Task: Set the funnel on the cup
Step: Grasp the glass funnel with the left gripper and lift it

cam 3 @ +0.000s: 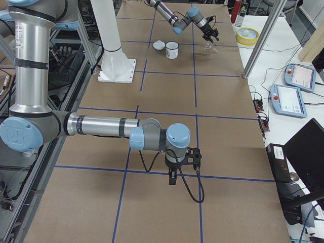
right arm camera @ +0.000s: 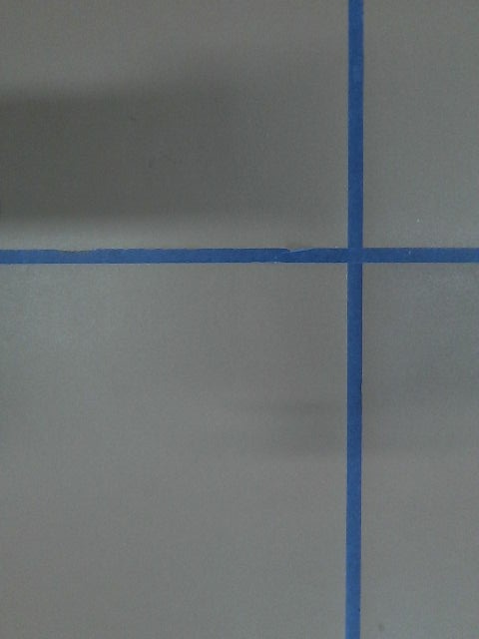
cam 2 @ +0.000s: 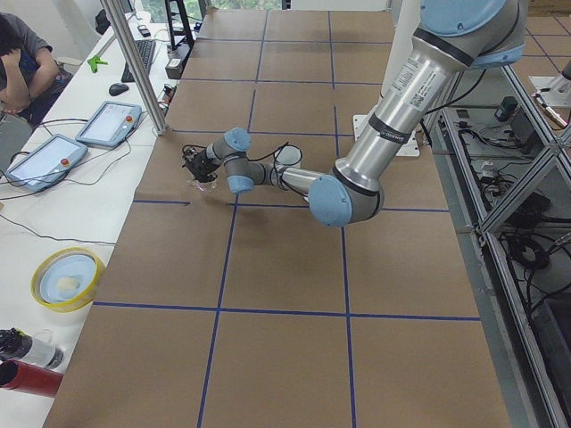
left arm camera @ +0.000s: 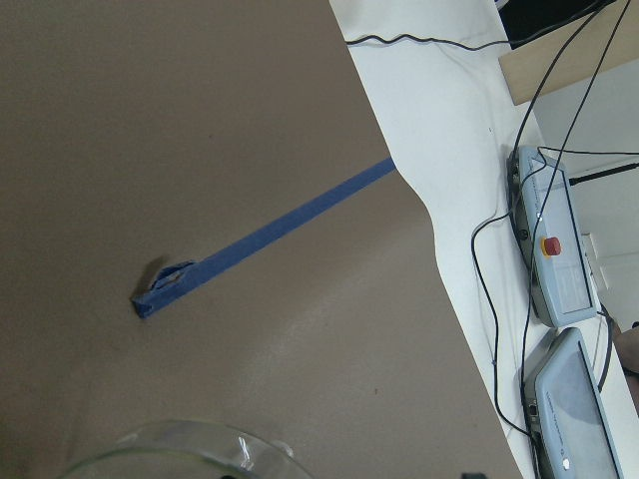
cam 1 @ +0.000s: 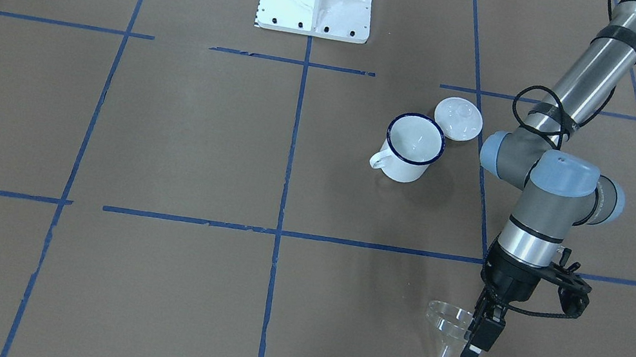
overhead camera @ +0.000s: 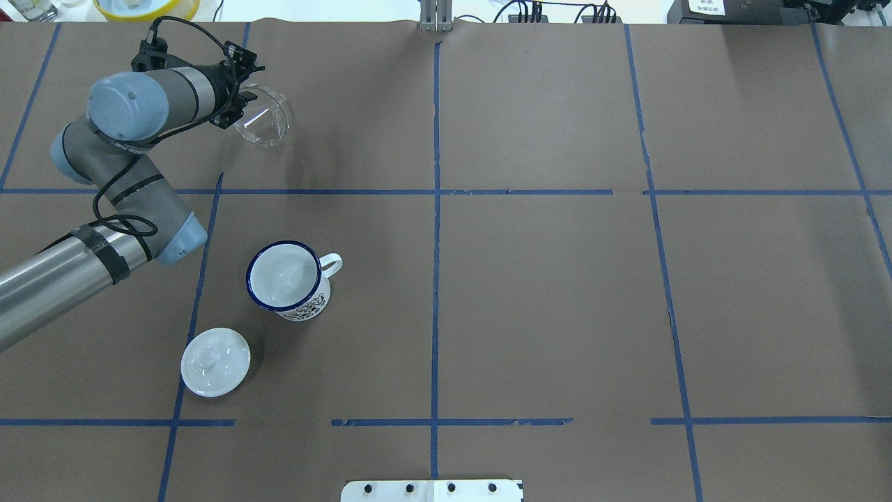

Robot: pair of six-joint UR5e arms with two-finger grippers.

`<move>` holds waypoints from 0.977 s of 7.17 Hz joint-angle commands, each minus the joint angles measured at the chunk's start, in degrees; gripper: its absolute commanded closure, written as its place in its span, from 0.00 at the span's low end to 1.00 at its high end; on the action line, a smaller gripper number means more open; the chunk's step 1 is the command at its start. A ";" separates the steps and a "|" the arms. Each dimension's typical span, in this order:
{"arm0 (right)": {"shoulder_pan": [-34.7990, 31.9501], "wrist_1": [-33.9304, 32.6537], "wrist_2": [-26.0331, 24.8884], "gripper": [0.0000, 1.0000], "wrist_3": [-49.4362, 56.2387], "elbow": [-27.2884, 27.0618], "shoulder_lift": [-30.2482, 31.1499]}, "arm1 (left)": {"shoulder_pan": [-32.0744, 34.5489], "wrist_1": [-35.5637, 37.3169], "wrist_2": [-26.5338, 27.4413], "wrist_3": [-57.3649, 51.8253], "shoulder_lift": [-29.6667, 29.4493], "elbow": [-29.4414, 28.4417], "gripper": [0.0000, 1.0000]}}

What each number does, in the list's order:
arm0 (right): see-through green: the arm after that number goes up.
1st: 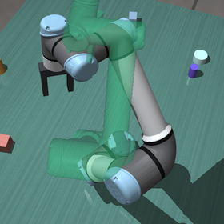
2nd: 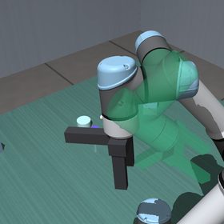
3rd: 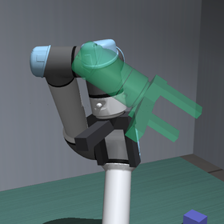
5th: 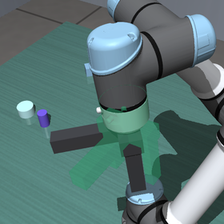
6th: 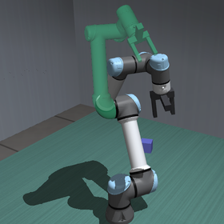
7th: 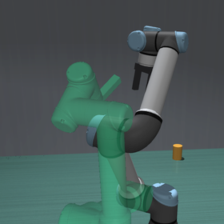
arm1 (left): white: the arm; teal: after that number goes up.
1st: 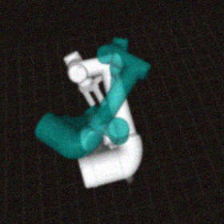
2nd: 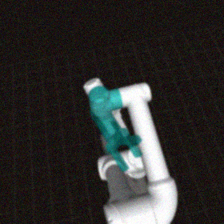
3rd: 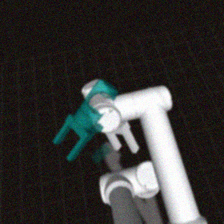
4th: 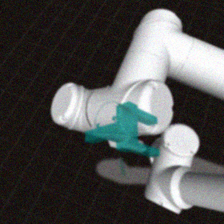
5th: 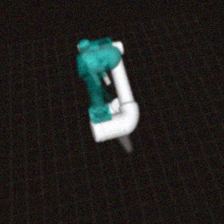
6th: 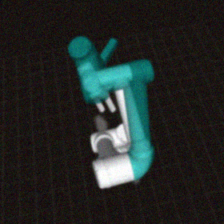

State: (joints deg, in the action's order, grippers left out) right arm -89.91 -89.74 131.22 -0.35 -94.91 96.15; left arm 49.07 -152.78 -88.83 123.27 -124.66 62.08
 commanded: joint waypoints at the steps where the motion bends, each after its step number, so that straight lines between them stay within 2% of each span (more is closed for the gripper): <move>1: 0.00 0.00 0.00 0.00 0.00 -0.01 0.00 | 0.06 -0.06 -0.03 -0.31 0.03 2.16 1.00; 4: 0.00 0.00 0.00 0.00 0.00 -0.01 0.00 | 0.24 0.29 -0.29 -1.36 0.82 5.93 1.00; 5: 0.00 0.00 0.00 0.00 0.00 -0.01 0.00 | 0.76 0.64 -0.73 -1.80 1.52 9.86 1.00; 6: 0.00 0.00 0.00 0.00 0.00 -0.01 0.00 | 1.90 4.99 -6.13 -3.20 2.48 14.60 1.00; 7: 0.00 0.00 0.00 0.00 0.00 0.08 0.00 | 2.95 14.35 -10.27 -4.17 2.49 21.18 1.00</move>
State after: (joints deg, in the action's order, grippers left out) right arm -89.91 -89.74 131.22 -0.35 -94.91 96.15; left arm 50.83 -146.76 -94.31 120.33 -122.56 76.41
